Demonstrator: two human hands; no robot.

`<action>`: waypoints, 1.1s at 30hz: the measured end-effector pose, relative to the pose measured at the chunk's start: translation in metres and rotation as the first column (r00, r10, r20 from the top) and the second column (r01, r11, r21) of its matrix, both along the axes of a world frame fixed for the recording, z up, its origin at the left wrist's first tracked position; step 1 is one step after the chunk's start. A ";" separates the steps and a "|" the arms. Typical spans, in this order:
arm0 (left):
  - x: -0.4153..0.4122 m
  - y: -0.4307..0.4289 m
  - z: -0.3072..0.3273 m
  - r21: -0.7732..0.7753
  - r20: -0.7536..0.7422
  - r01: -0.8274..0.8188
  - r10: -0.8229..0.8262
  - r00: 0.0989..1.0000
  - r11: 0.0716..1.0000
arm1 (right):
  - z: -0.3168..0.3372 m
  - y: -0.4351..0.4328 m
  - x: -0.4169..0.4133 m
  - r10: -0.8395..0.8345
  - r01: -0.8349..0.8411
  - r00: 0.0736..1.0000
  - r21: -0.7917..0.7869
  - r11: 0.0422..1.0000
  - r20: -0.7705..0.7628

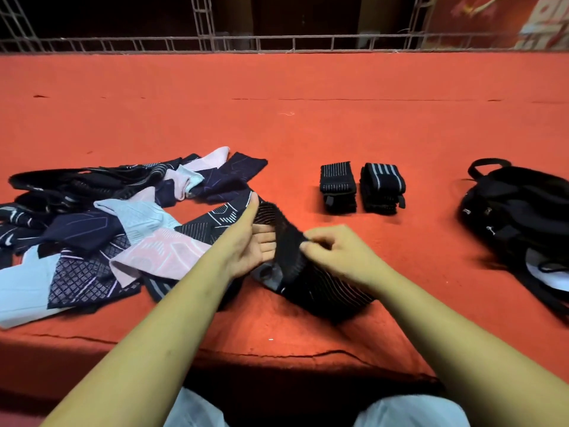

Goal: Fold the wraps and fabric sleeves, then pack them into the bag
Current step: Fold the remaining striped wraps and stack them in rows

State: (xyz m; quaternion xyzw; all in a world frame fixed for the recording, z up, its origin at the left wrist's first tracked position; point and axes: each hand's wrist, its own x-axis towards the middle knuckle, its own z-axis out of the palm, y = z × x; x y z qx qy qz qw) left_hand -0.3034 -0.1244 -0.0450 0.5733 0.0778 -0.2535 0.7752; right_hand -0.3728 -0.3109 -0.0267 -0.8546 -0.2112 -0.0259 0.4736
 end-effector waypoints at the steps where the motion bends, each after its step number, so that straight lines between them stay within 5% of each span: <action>1: 0.000 -0.004 0.000 0.011 0.013 -0.026 0.026 1.000 1.000 | -0.006 -0.002 -0.002 0.058 -0.062 0.997 -0.097 0.993 -0.041; 4: -0.001 -0.014 -0.003 0.099 0.070 -0.037 0.030 0.997 0.994 | -0.016 -0.007 -0.006 0.095 -0.143 0.976 -0.246 0.959 -0.197; 7: -0.002 -0.017 -0.006 0.027 0.082 -0.086 0.084 0.993 0.996 | -0.009 -0.007 -0.009 -0.017 0.014 0.947 -0.010 1.000 -0.321; 10: -0.008 -0.021 -0.004 -0.009 0.110 -0.099 0.100 0.989 0.995 | -0.002 -0.003 0.005 -0.204 0.323 0.898 0.272 0.906 -0.389; 14: -0.014 -0.022 -0.009 0.048 0.204 0.025 -0.034 0.978 0.999 | 0.002 0.002 0.025 -0.207 0.407 0.841 0.332 0.851 -0.500; 21: -0.013 -0.023 -0.013 0.239 0.394 -0.041 -0.058 0.917 0.970 | 0.006 0.002 0.028 -0.193 0.349 0.874 0.299 0.888 -0.446; 25: -0.010 -0.030 -0.002 0.117 0.357 -0.101 0.053 0.932 0.988 | 0.016 -0.009 0.028 -0.214 0.350 0.896 0.321 0.880 -0.390; 30: -0.008 -0.038 0.011 0.026 0.286 -0.103 0.091 0.954 0.994 | 0.032 -0.028 0.034 -0.269 0.301 0.944 0.165 0.939 -0.194; 33: -0.009 -0.043 0.015 -0.049 0.250 -0.061 0.071 0.966 0.997 | 0.041 -0.035 0.038 -0.298 0.346 0.930 0.241 0.907 -0.216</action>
